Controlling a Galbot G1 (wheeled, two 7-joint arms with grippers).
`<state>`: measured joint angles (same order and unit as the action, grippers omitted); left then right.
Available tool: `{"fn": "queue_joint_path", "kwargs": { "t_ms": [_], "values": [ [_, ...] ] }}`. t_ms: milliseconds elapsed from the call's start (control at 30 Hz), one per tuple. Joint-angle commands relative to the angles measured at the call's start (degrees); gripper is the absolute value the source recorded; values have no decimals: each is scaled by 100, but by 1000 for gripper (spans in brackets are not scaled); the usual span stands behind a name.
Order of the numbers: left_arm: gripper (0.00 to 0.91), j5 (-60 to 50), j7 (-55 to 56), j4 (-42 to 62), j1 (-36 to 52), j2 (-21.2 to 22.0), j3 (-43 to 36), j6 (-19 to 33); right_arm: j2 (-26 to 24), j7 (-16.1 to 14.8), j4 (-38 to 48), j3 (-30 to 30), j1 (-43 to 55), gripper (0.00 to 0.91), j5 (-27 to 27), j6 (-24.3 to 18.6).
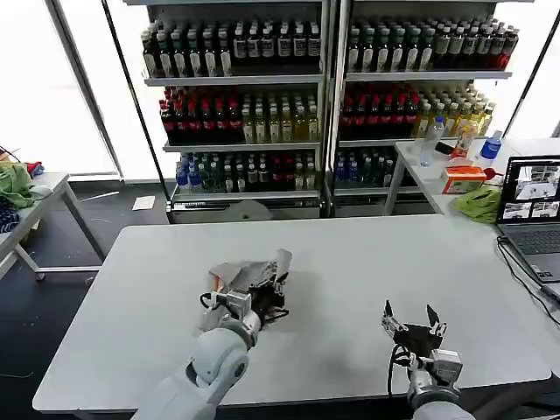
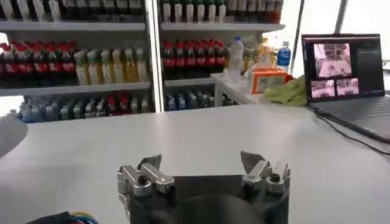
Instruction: Fold and organize the clothes.
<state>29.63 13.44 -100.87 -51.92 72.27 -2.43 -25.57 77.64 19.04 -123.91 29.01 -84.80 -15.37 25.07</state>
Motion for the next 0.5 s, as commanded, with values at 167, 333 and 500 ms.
{"fn": "queue_joint_path", "kwargs": {
  "t_ms": [167,333,500],
  "values": [
    [907,861,-482,170,124,497,-168,584,-63,45,206,-154,155,907,-46,-23],
    [907,841,-316,-157,-70,375,146,599,-93,120,212,-358,308,907,-558,-3],
    [907,371,80,-492,-306,-41,727,428,-245,419,331,-753,958,907,-2180,385]
  ]
}}
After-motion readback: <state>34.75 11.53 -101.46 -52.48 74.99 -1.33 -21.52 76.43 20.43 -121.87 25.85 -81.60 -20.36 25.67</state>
